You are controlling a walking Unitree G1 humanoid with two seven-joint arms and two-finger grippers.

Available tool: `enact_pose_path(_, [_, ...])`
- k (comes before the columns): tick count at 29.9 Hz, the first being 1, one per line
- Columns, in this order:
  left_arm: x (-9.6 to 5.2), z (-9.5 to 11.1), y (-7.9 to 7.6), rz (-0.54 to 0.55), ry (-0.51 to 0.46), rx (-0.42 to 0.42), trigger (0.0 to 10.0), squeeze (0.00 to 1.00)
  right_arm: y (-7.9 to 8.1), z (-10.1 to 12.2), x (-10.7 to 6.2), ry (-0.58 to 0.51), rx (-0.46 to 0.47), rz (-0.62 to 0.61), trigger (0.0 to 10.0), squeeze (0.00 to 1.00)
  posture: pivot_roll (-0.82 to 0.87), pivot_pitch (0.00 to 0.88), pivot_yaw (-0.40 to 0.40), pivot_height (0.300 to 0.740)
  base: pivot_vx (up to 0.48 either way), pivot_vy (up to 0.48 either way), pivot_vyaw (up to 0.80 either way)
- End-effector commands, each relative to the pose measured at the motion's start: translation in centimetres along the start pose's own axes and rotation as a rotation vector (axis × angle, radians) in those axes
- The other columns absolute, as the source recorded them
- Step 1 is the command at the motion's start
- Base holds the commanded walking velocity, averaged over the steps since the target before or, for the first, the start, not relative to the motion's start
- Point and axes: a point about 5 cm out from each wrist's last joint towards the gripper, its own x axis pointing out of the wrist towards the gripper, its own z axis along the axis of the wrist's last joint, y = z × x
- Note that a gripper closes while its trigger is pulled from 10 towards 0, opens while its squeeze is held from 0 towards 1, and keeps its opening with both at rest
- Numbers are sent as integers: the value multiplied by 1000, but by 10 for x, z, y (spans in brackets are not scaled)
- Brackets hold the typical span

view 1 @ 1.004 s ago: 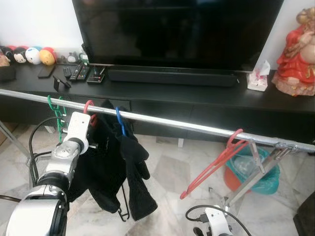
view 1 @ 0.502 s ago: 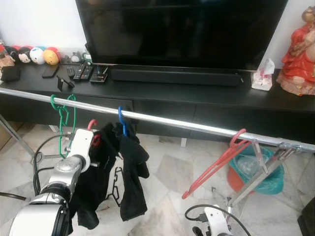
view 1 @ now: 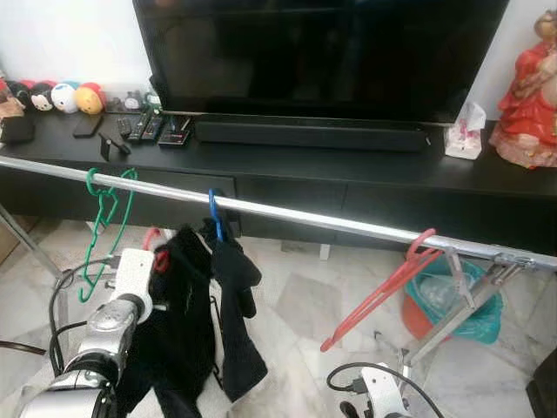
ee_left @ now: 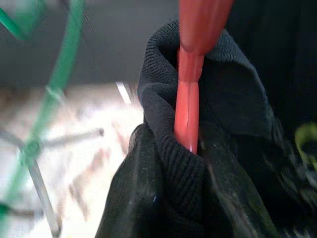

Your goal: Hang hanger

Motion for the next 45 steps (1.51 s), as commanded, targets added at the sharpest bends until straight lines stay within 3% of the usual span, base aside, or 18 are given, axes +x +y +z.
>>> enact_pose_path(1, [0, 25, 7, 51, -171, -5, 10000, 0, 0, 0, 0, -4, -10, -4, 10000, 0, -52, 0, 24, 736, 0, 0, 0])
enact_pose_path(5, [0, 33, 2, 27, -229, 37, 10000, 0, -1, 1, 0, -5, -10, -6, 10000, 0, -42, 0, 16, 736, 0, 0, 0])
enact_pose_path(11, [13, 45, -12, -69, -195, 41, 10000, 0, -1, 2, 0, -9, -13, -6, 10000, 0, -45, 0, 15, 736, 0, 0, 0])
enact_pose_path(17, [14, 47, -18, -97, -203, 47, 10000, 0, -1, 1, 0, -11, -1, -13, 10000, 0, -57, 0, 22, 736, 82, 0, 0])
enact_pose_path(35, [12, 44, -11, -61, -197, 32, 10000, 0, -1, 0, 0, -5, -6, 2, 10000, 0, -49, 0, 14, 736, 274, 0, 0])
enact_pose_path(45, [11, 37, -19, -144, -162, 35, 10000, 0, -1, 0, 0, -2, -8, 7, 10000, 0, -50, 0, 10, 736, 0, 0, 0])
